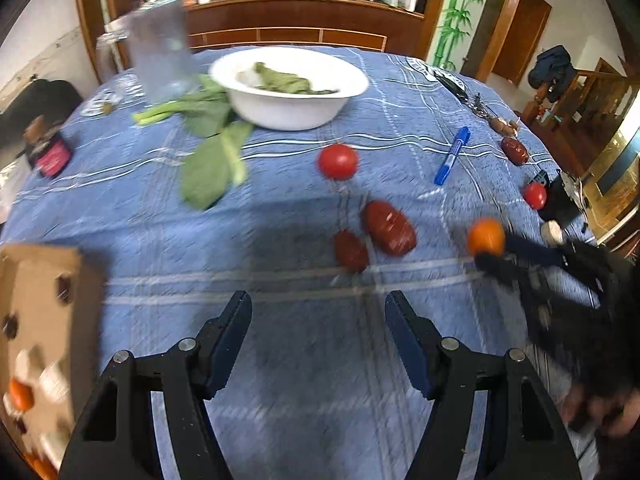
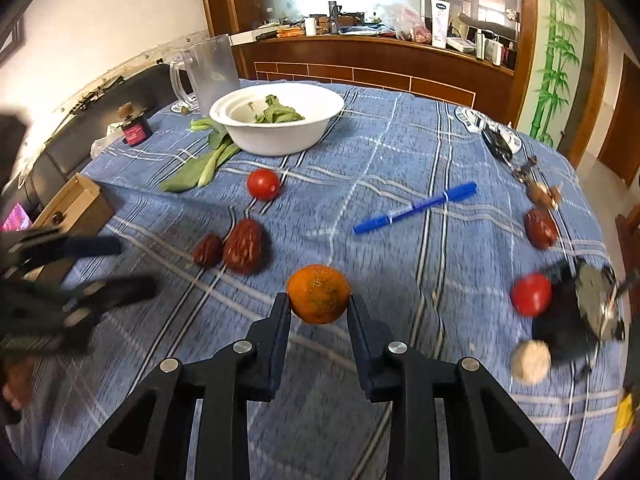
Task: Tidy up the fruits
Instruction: 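Grasp a tangerine with the right tool while the left tool grasps a red date, then carry the held tangerine and red date over the cardboard tray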
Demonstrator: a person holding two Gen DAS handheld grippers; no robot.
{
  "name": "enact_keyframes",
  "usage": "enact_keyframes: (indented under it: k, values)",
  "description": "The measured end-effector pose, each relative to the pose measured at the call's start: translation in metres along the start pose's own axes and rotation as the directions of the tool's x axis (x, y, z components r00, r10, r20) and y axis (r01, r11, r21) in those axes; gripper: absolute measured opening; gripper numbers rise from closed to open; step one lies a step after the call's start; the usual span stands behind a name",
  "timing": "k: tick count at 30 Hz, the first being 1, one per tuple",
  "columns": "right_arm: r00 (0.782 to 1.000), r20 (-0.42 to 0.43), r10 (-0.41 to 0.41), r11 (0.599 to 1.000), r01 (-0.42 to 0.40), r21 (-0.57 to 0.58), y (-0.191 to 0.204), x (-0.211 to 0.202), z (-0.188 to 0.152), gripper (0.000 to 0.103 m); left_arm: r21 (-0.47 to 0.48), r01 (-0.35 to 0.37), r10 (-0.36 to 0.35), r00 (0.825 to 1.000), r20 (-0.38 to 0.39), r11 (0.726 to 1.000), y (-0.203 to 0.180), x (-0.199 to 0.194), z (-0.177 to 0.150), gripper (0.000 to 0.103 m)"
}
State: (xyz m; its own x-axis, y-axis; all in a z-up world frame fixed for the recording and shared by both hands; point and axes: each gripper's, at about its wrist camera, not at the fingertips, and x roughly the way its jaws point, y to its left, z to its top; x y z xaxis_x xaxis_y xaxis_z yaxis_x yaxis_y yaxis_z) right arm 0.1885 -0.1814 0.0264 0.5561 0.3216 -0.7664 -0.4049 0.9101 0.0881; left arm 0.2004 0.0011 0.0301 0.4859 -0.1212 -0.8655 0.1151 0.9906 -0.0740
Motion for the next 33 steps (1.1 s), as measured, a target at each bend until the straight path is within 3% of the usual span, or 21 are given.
enact_keyframes:
  k: [2,5,8,11,13,18,27,33]
  values:
    - [1.000,-0.002,0.008,1.000,-0.008,0.004,-0.002,-0.004,-0.005,0.032,0.023,0.005,-0.004,1.000,-0.005,1.000,-0.007,0.013,0.008,0.064]
    - [1.000,0.002,0.023,1.000,-0.023,0.018,-0.005,-0.008,-0.011,0.032,0.051,0.002,0.000,1.000,-0.023,0.999,-0.013,0.027,0.013,0.040]
    - [1.000,0.005,0.030,0.999,-0.030,0.031,-0.006,-0.009,-0.013,0.032,0.052,-0.022,0.022,1.000,-0.001,0.998,-0.011,0.031,0.015,0.036]
    - [1.000,0.007,0.027,0.999,-0.028,0.042,-0.006,-0.008,-0.014,0.032,0.033,-0.016,0.016,1.000,0.011,0.999,-0.001,0.027,0.013,0.016]
    - [1.000,0.004,0.029,0.998,-0.029,0.052,-0.006,-0.008,-0.016,0.032,-0.004,0.035,-0.035,0.999,0.010,0.999,0.010,0.021,0.011,0.016]
    - [1.000,0.017,0.018,0.999,-0.019,0.044,0.003,-0.019,-0.021,0.032,-0.007,0.049,-0.049,0.998,0.043,0.999,0.021,-0.004,-0.009,0.016]
    - [1.000,0.007,0.030,0.997,-0.031,0.078,0.018,-0.042,-0.045,0.032,-0.027,0.143,-0.143,0.990,-0.009,0.989,0.031,-0.037,-0.067,0.016]
    - [0.999,-0.031,0.022,0.995,-0.019,0.093,0.030,-0.049,-0.073,0.032,0.062,0.096,-0.094,0.995,-0.044,0.993,0.022,-0.045,-0.100,0.017]
